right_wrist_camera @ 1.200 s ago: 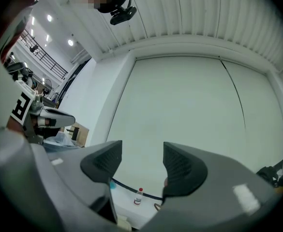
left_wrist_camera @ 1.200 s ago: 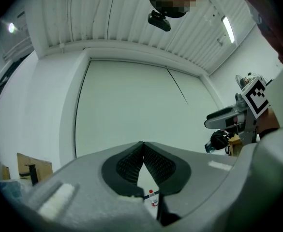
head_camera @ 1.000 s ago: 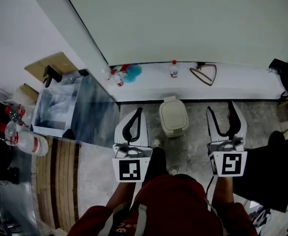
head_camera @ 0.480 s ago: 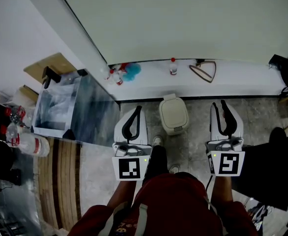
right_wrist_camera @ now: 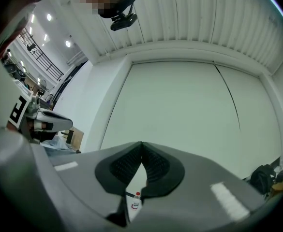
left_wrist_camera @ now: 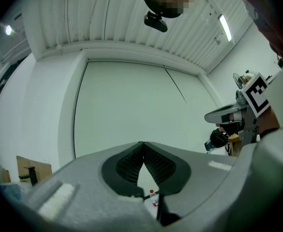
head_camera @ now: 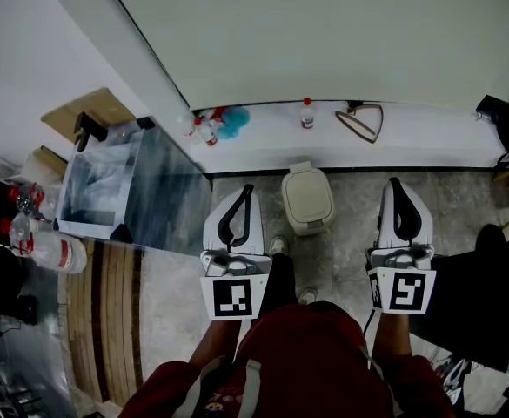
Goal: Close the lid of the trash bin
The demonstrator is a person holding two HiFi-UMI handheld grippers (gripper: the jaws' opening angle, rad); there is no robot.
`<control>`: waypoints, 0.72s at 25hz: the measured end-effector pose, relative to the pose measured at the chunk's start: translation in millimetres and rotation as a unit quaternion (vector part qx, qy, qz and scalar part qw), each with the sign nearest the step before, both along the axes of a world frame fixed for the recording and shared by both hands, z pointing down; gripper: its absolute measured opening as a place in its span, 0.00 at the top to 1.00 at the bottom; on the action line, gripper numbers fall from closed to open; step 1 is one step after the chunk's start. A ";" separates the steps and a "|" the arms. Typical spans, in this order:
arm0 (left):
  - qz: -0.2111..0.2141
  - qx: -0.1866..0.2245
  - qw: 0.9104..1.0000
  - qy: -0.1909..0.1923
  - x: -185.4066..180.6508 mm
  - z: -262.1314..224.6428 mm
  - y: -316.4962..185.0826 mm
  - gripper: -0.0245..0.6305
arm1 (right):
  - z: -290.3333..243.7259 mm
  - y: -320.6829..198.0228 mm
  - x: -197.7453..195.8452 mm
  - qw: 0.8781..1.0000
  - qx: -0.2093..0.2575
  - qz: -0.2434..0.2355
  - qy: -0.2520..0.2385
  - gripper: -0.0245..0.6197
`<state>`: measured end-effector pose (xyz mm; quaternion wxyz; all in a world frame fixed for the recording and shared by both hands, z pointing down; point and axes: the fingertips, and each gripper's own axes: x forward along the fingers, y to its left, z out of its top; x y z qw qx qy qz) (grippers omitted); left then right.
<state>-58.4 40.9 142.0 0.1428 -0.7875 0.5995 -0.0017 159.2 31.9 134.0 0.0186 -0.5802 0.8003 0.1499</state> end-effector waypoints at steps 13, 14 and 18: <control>-0.006 -0.007 1.000 0.009 -6.2 2.8 4.3 0.97 | 6.5 3.2 -4.4 1.000 -0.011 -0.002 0.012 0.96; -0.006 -0.008 1.000 0.011 -6.2 2.9 4.6 0.97 | 6.3 3.6 -4.2 1.000 -0.011 -0.002 0.011 0.96; -0.005 -0.008 1.000 0.013 -7.4 2.0 6.6 0.97 | 4.7 4.4 -5.2 1.000 -0.012 -0.002 0.015 0.96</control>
